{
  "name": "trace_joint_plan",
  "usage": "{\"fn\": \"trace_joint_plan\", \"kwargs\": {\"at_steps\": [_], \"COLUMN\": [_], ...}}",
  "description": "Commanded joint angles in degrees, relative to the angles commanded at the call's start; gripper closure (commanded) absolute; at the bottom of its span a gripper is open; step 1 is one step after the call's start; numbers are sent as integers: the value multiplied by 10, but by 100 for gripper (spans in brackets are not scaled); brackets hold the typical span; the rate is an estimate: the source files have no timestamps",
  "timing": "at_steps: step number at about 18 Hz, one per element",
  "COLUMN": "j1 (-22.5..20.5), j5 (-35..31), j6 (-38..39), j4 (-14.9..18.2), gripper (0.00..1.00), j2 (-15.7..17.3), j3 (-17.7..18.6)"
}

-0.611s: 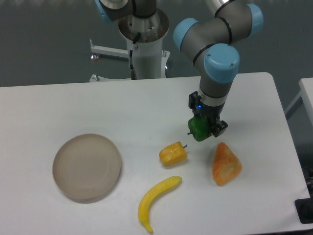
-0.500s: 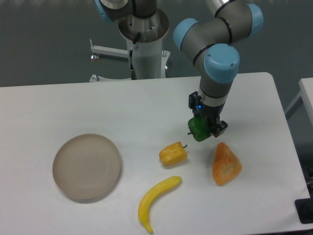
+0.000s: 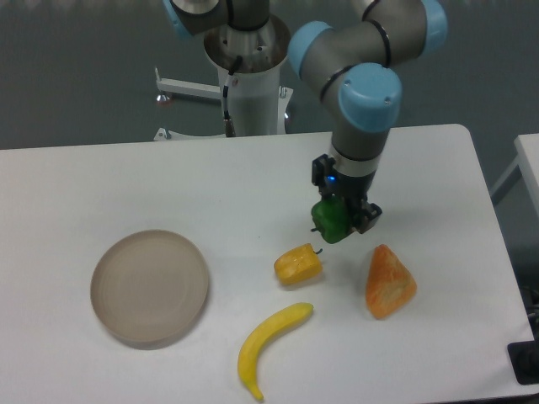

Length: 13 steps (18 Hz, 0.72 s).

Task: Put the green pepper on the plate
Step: 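Carry the held green pepper over to the beige plate and lower it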

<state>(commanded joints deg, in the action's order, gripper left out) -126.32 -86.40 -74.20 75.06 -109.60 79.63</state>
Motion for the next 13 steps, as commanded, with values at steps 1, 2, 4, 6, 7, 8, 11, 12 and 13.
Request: {"fn": "trace_joint_plan", "kwargs": {"at_steps": [1,2,4,6,7,8,11,12,13], "j1": [15,26,51,81,101,114,148,161,174], "j5": [8,15,23,28,27,27,27,27,27], "j6": [14,30,60,99,127,141,174,186,195], "j4": [0,-1,-5,-8,-13,-21,-54,-65,-70], "gripper": [79,79,79,79,79,79,79,79,79], "j2": [-2,-4,-10,-23,-30,-37,-61,-68,-73], "j3": [1,2,3,2,2,3,-1,-2,-1]}}
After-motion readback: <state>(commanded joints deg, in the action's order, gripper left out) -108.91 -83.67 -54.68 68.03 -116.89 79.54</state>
